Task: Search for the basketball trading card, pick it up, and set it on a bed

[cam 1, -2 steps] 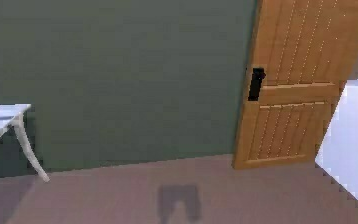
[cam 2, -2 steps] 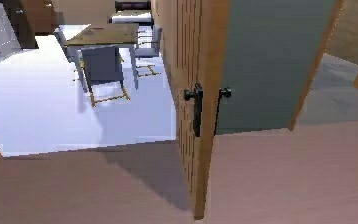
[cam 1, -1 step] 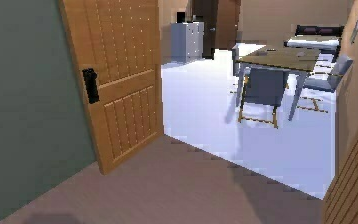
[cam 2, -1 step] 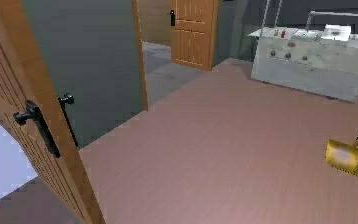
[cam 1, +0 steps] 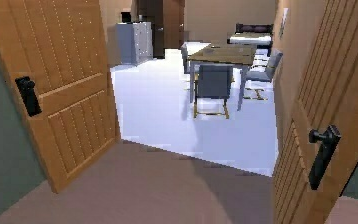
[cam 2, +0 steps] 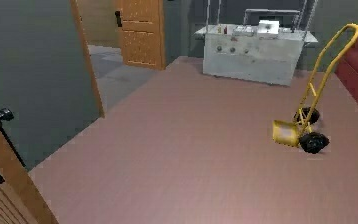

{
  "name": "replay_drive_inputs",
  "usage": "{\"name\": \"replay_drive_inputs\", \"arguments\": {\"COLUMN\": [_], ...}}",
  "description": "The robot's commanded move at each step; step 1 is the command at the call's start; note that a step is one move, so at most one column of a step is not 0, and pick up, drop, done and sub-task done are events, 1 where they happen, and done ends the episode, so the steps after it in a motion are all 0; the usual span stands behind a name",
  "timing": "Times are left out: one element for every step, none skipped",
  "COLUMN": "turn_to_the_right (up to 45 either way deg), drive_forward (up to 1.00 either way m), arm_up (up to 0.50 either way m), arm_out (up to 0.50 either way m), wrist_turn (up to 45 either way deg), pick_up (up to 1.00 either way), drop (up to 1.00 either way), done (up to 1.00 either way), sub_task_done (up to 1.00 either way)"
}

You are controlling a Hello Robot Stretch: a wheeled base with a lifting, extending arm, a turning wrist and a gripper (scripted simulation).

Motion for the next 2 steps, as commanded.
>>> {"name": "replay_drive_inputs", "arguments": {"turn_to_the_right": [3.0, 0.0], "drive_forward": [0.00, 0.25], "arm_up": [0.00, 0.00], "arm_out": [0.00, 0.00], "wrist_turn": [0.0, 0.0], "pick_up": [0.00, 0.00], "drop": [0.00, 0.00], "done": [0.00, 0.00], "sub_task_done": [0.00, 0.00]}}
